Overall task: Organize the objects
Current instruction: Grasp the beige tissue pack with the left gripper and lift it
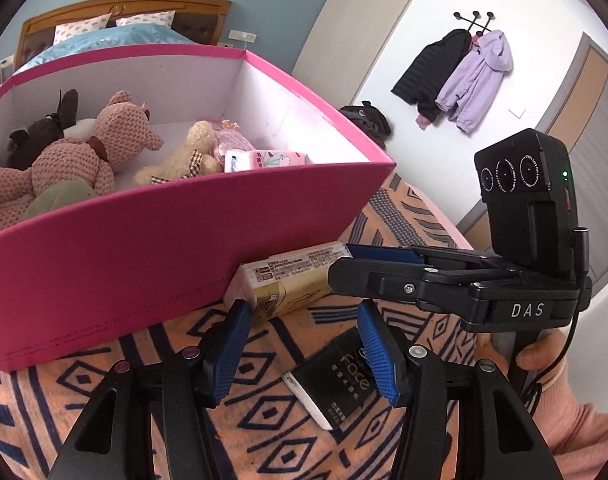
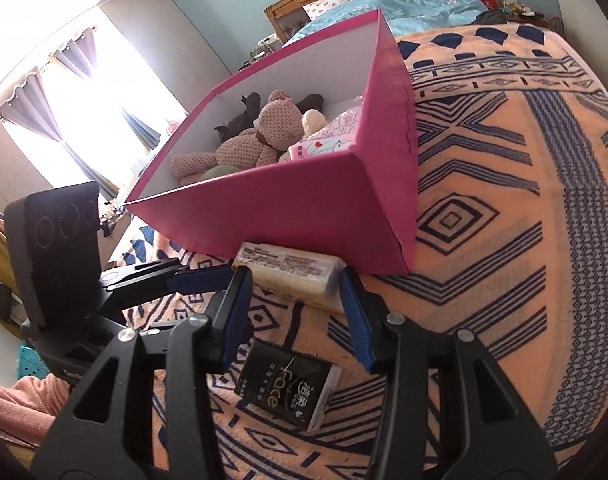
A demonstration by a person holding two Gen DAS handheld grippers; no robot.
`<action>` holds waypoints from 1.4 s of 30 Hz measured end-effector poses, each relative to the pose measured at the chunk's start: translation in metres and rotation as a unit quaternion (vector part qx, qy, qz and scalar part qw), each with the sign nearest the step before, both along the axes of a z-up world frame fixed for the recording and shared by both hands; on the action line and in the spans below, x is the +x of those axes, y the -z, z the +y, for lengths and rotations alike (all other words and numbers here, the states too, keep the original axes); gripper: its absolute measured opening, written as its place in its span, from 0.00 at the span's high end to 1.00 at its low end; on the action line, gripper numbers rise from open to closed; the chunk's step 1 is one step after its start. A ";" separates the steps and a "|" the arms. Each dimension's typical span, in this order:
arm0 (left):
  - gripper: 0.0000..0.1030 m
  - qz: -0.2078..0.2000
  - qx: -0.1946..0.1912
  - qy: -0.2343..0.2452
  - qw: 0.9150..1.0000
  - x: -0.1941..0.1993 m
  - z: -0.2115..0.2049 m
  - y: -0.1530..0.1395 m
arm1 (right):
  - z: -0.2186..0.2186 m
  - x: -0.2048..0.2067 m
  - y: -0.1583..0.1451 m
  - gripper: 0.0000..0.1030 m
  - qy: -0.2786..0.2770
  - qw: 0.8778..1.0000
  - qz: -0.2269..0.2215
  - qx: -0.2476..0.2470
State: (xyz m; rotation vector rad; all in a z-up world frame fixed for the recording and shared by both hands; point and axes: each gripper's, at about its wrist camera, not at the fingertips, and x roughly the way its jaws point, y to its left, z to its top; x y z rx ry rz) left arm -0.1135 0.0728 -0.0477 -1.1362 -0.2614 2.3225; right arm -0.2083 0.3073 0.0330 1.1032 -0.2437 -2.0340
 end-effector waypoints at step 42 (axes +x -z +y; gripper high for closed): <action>0.55 -0.005 -0.012 0.003 1.000 0.029 -0.001 -0.004 | 0.002 0.020 0.005 0.53 -0.014 0.999 -0.023 -0.021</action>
